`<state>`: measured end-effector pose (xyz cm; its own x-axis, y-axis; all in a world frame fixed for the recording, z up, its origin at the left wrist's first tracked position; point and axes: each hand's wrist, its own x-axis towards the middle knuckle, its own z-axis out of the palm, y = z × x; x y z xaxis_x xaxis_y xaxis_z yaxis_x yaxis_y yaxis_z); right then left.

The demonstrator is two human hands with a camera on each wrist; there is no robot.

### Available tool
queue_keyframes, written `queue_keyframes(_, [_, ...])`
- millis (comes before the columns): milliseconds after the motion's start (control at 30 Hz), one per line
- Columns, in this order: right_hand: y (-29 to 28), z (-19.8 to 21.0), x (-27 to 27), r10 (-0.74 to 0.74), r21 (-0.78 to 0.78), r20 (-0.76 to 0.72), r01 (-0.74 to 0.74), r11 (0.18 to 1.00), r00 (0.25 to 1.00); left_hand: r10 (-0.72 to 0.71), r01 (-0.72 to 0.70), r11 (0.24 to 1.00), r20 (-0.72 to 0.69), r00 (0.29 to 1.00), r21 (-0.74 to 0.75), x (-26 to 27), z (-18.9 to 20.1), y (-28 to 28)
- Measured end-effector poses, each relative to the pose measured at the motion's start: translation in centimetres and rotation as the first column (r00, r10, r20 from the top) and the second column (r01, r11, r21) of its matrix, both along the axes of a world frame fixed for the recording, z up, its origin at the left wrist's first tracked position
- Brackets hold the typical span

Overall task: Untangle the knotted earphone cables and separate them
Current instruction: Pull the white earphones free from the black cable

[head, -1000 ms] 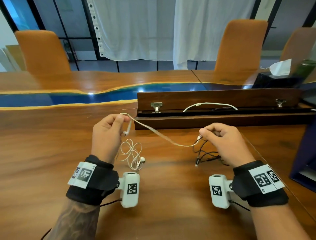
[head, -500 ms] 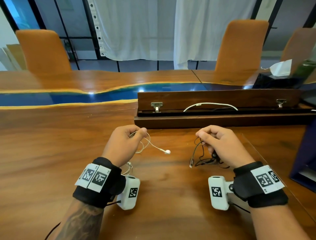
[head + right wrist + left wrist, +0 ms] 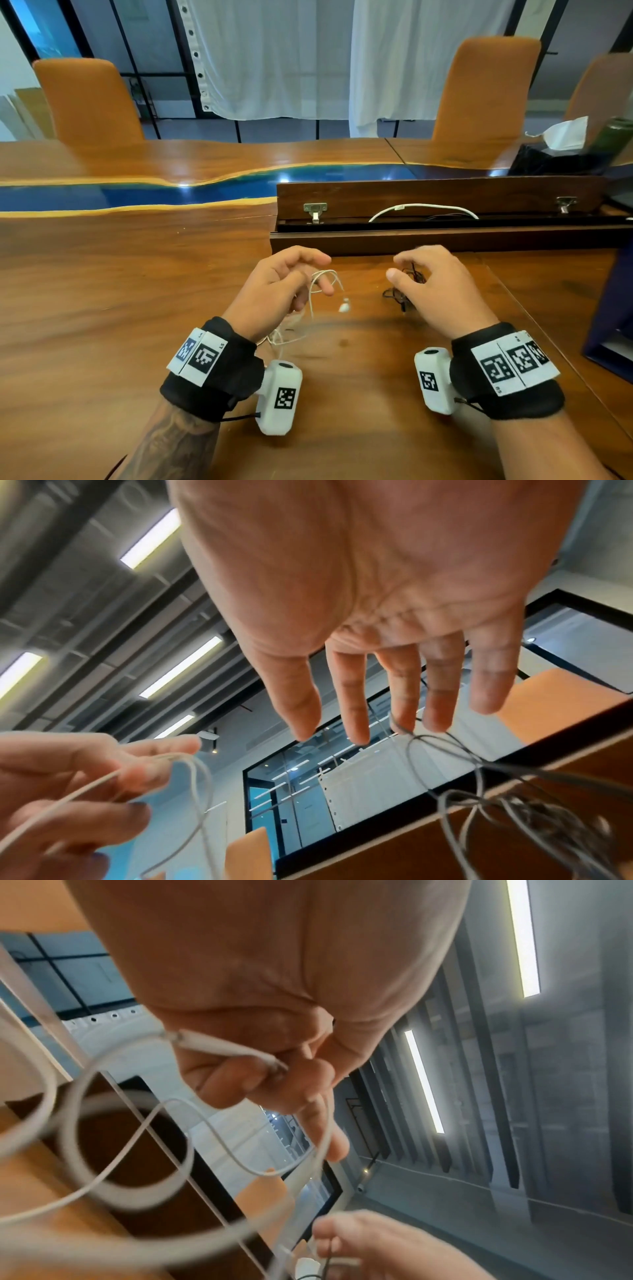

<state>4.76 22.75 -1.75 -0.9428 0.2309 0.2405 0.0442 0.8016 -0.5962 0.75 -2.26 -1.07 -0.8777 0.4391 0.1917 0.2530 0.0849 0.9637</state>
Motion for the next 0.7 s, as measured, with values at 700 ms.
queue_keyframes(700, [-2.6, 1.5, 0.4, 0.455, -0.271, -0.047, -0.450, 0.851, 0.889, 0.002, -0.006, 0.999, -0.090, 0.996, -0.044, 0.9, -0.4, 1.4])
